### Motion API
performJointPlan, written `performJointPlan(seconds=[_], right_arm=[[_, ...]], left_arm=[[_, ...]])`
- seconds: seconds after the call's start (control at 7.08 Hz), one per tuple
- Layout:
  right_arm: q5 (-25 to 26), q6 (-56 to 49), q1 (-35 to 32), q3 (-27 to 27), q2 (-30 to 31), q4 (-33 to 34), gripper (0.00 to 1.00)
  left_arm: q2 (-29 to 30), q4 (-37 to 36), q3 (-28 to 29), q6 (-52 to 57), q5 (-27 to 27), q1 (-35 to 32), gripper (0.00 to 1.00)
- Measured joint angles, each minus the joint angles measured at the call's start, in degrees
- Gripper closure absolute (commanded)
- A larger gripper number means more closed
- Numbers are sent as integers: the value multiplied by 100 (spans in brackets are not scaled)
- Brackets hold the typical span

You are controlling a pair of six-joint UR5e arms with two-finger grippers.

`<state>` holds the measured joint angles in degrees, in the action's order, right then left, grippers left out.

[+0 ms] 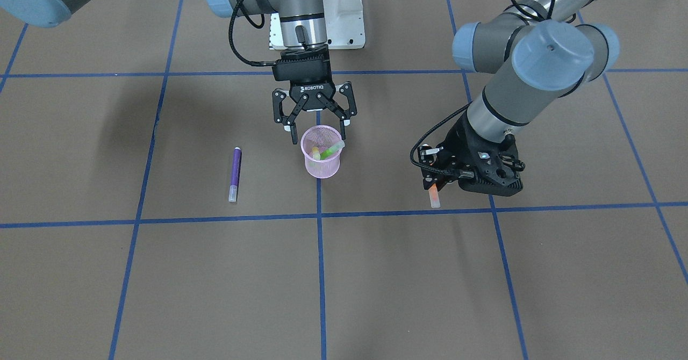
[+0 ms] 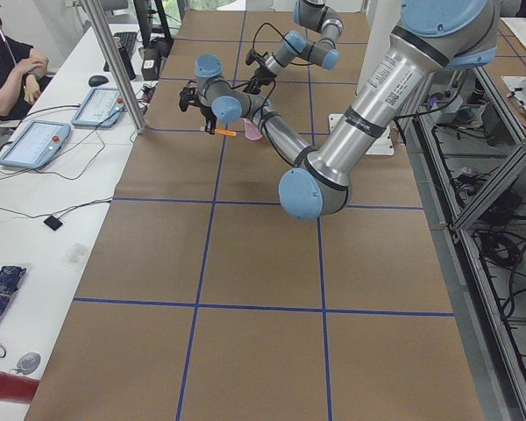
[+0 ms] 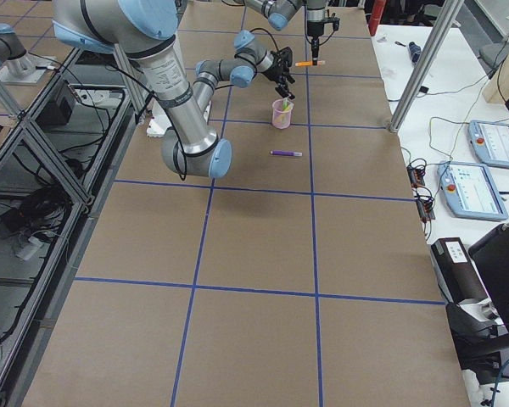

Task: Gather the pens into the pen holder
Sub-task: 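Carry the orange marker over the cup while the right moves to the purple marker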

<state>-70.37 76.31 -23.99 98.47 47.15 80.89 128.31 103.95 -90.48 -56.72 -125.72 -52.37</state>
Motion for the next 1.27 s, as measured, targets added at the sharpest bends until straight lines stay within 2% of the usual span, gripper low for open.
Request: performJointPlan(seconds=[0.28,0.57,0.71,0.99,1.27], right_arm=[[-1924,-157,-979,49,140,23,1],[-3640,-410,-1808,3,569,93,1],[-4115,-517,-1977,-115,776,185,1],[-4596,-860,-2054,-614,859,411,1],[-4778,-1028,-2040,-1102,780,420,1]], left_arm=[[215,39,-303,-494,472,56,100],[257,49,-806,-1154,1511,495,100],[257,99,-1002,-1523,2166,859,100],[228,595,-1121,-2142,3283,1526,100],[240,796,-1128,-2290,3920,1954,100]])
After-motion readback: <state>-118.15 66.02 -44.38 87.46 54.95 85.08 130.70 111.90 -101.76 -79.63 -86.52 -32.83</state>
